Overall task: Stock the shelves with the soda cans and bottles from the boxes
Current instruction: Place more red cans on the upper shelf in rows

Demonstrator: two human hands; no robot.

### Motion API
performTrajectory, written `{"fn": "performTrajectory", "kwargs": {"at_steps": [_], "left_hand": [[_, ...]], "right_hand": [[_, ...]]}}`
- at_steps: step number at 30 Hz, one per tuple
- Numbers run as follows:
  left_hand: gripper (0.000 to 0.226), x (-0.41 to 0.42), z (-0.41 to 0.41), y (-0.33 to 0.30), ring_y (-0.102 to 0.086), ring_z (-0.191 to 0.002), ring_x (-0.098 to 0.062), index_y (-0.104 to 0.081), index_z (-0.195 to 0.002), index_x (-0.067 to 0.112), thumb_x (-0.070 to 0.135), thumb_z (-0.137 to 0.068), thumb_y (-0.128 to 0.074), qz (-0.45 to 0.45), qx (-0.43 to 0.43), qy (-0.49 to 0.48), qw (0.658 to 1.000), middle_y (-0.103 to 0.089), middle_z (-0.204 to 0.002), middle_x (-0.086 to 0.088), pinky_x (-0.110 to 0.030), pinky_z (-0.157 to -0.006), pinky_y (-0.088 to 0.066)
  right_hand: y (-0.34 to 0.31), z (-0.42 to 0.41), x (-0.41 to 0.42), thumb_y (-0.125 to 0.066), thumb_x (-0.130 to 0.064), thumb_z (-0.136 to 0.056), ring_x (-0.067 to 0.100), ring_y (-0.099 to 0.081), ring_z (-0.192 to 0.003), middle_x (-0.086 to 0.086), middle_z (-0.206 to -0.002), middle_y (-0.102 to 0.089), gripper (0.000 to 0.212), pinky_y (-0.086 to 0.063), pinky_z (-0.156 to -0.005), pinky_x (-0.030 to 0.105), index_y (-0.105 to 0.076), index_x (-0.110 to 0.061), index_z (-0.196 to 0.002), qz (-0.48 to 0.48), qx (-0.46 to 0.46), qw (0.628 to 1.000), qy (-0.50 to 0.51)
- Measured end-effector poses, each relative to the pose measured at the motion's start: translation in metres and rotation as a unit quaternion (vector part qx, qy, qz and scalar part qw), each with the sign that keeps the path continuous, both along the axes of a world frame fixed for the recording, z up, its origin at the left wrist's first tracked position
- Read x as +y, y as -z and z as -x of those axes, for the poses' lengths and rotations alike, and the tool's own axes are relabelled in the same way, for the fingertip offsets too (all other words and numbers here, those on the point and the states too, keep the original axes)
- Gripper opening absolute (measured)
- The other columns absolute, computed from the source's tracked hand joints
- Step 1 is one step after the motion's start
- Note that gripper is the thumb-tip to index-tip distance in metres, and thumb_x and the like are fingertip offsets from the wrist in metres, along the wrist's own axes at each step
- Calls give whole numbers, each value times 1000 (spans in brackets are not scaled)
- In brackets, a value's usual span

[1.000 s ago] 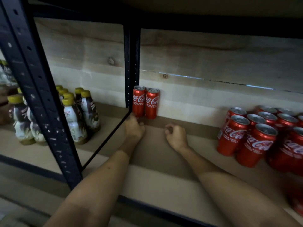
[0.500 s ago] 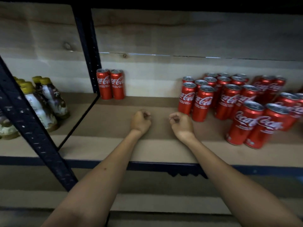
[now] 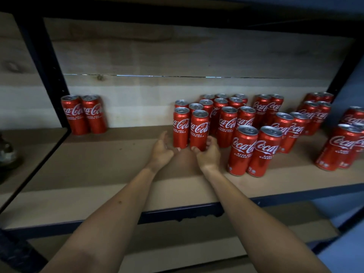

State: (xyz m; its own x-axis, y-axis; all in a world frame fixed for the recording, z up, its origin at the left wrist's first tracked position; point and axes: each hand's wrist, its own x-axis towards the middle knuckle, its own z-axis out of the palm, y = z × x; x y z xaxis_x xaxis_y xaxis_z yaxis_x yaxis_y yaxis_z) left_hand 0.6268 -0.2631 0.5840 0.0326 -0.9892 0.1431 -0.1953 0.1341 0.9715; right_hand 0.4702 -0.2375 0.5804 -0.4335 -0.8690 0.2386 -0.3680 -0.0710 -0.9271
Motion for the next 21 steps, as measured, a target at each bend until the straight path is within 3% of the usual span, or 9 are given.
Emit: {"fn": "performTrajectory", "kwargs": {"at_steps": [3,6,10,15,21], "left_hand": [[84,-8,3,-3,-42,-126,-5,-32,-147,9,-7,-77,-75,16,17,45,999,-43,-135,9,-18,-99,-39],[75,-14,8,-6,-49,-124,-10,-36,-144,7,-12,-80,-69,16,26,62,998,-50,-136,2,-21,-99,-43],[60,-22,14,-2,-54,-121,-17,-44,-137,6,-9,-84,-66,12,18,46,999,-55,-136,-9,-40,-110,-41],[59,-20,18,-1,-55,-118,-16,-46,-135,3,-10,-82,-67,17,35,8,999,-57,-131,-7,-31,-102,-44],[59,-20,6,5,-59,-113,-21,-50,-131,3,-13,-77,-68,29,38,-60,997,-61,-123,-9,-40,-102,-47]], "right_hand": [[-3,3,-6,-84,-20,-72,24,-61,-115,7,-127,-63,67,-47,-102,40,-51,-14,-131,5,-1,1000,-28],[-3,4,-12,-84,-20,-73,24,-58,-117,9,-131,-60,72,-45,-101,34,-49,-11,-135,8,15,999,-49],[1,5,-19,-85,-19,-71,26,-59,-117,11,-128,-61,69,-47,-101,40,-53,-10,-132,27,26,998,-43],[7,3,-23,-85,-22,-69,27,-61,-114,11,-126,-64,70,-50,-98,44,-54,-13,-132,22,12,999,-39],[9,-15,-26,-85,-34,-58,25,-66,-105,8,-118,-69,74,-54,-92,43,-61,-15,-125,18,20,999,-47]]}}
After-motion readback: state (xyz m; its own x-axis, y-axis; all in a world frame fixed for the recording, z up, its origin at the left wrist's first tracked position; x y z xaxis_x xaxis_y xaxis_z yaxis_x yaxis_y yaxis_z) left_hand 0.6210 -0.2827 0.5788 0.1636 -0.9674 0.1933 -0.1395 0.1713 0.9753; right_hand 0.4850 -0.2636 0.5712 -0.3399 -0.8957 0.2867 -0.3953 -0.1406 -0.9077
